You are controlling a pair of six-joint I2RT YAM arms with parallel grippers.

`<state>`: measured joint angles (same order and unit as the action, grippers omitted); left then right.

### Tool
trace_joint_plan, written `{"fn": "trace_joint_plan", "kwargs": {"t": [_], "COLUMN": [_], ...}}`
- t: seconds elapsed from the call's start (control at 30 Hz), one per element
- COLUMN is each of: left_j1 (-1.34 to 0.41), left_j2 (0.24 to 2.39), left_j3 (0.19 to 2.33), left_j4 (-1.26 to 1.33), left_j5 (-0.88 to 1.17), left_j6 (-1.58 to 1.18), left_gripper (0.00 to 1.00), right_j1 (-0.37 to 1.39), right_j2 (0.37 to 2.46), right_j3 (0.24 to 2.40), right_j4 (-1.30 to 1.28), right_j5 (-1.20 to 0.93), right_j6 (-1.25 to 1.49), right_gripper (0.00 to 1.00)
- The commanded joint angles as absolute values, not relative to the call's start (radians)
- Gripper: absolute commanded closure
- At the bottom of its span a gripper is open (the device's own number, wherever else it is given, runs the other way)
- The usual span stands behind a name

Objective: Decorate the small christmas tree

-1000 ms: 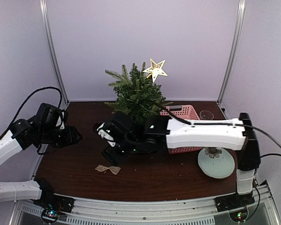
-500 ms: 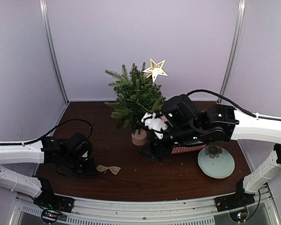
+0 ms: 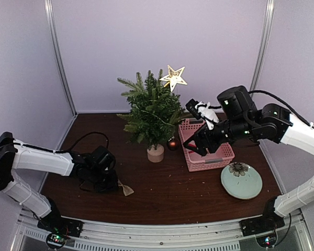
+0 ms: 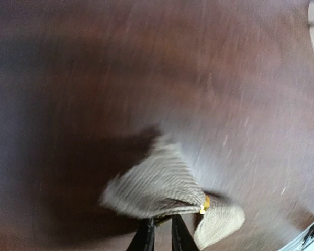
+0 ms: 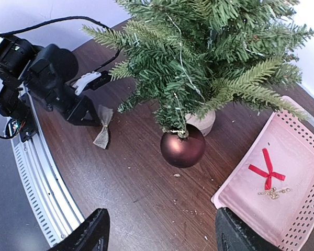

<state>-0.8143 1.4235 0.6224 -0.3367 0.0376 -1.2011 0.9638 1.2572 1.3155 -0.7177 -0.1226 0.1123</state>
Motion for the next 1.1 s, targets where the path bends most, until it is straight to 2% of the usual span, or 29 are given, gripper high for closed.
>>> {"fn": "trace_joint_plan", "kwargs": {"t": [0.0,0.17,0.3,0.53,0.6,0.73,1.07], "left_j1": [-0.734,-0.688,-0.724,-0.806,-0.803,-0.732,-0.724], "left_j2": [1.513,1.549,1.442,1.363,1.371,1.397,1.536], "left_j3": [0.695,0.789,0.753,0.726,0.751,0.763,0.833], "left_j4": [-0.255,-0.317,-0.342,-0.351,-0.394,-0.415,-0.456], "left_j5": [0.017,0.021,-0.014,-0.001,0.0,0.169,0.224], "left_j6": [-1.126,-0.999,-0.998,-0.859,-0.758,-0.586,-0.321], "left_gripper": [0.88,0.86,0.82,0.7,0.69,0.68,0.68], "right_j1": [0.945,0.935,0.924,0.907,0.905,0.901,0.888], "right_j2": [1.224,1.206,1.195,1.186,1.186,1.182,1.17], "right_j3": [1.302,1.294,1.284,1.258,1.256,1.255,1.244], "right_j4": [-0.751,-0.766,-0.781,-0.771,-0.77,-0.774,-0.78], "right_j5": [-0.133,-0.123,-0.127,-0.154,-0.16,-0.162,-0.164], "right_j6": [0.124,0.118,0.106,0.112,0.112,0.112,0.127], "right_gripper": [0.29,0.29,0.29,0.29,0.29,0.29,0.29]}}
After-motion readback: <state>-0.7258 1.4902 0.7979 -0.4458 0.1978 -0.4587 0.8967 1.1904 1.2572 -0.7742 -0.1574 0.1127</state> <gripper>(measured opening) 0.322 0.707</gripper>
